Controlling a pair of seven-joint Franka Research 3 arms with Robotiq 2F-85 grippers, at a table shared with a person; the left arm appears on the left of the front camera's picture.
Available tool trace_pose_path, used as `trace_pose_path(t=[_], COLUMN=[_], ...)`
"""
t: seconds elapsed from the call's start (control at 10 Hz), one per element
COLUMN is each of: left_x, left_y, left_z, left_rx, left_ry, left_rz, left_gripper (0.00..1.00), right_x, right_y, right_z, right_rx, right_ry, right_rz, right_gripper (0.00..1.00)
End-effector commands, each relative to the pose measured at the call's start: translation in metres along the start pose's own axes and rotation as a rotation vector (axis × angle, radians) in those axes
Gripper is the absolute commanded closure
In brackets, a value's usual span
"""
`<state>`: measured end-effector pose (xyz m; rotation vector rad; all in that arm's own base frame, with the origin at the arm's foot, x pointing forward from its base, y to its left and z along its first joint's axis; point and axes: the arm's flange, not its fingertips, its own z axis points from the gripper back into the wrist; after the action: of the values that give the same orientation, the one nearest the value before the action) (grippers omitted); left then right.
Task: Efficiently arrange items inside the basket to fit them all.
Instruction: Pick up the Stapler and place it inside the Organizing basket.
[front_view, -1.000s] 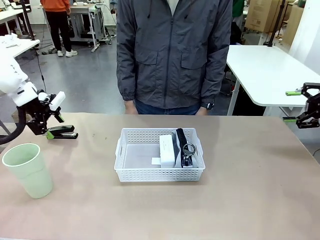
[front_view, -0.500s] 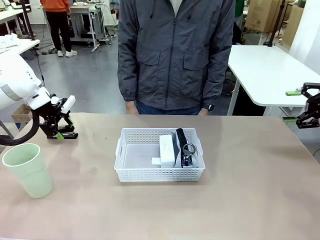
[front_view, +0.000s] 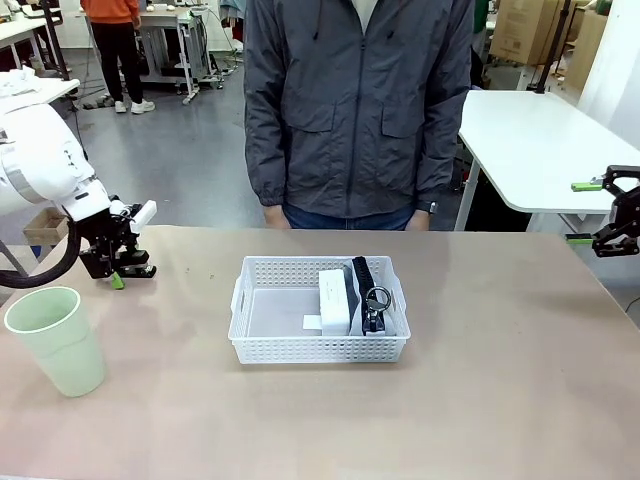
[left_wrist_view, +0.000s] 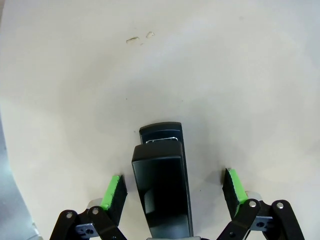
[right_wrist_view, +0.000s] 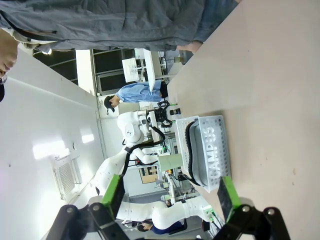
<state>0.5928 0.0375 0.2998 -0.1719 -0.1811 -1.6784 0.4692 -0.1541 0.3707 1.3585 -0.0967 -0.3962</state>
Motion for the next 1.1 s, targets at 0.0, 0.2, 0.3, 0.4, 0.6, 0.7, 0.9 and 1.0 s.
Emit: trace_pose_path(t=[0.0, 0.2, 0.3, 0.4, 0.6, 0.7, 0.9, 1.0], left_x=[0.0049, 0.0055, 0.0049, 0.0057, 0.0060, 0.0061, 0.0062, 0.0062], left_y=[0.0076, 0.0090, 0.0093, 0.0088, 0.0088, 0.0090, 0.0082, 0.0075], left_z=[0.0021, 0.0014, 0.0025, 0.0031, 0.0027, 0.0026, 0.0027, 0.0031], left_rx=[-0.020, -0.027, -0.032, -0.033, -0.032, -0.034, -0.030, -0.028], left_ry=[0.030, 0.029, 0.025, 0.034, 0.044, 0.042, 0.039, 0.039], left_rz=[0.012, 0.016, 0.025, 0.020, 0.021, 0.024, 0.026, 0.026], left_gripper=[0.00, 0.00, 0.00, 0.42, 1.00, 1.00, 0.84, 0.94], right_x=[0.0004, 0.0004, 0.0004, 0.0004, 0.0004, 0.0004, 0.0004, 0.0004], right_y=[0.0008, 0.0008, 0.0008, 0.0008, 0.0008, 0.0008, 0.0008, 0.0008], right_z=[0.0033, 0.0033, 0.0033, 0.0033, 0.0033, 0.0033, 0.0033, 0.0033], right_rx=[-0.003, -0.003, -0.003, -0.003, -0.003, -0.003, -0.003, -0.003], right_ry=[0.013, 0.013, 0.013, 0.013, 0.013, 0.013, 0.013, 0.013], right_rz=[0.019, 0.019, 0.019, 0.019, 0.019, 0.019, 0.019, 0.019], right_gripper=[0.00, 0.00, 0.00, 0.00, 0.00, 0.00, 0.00, 0.00])
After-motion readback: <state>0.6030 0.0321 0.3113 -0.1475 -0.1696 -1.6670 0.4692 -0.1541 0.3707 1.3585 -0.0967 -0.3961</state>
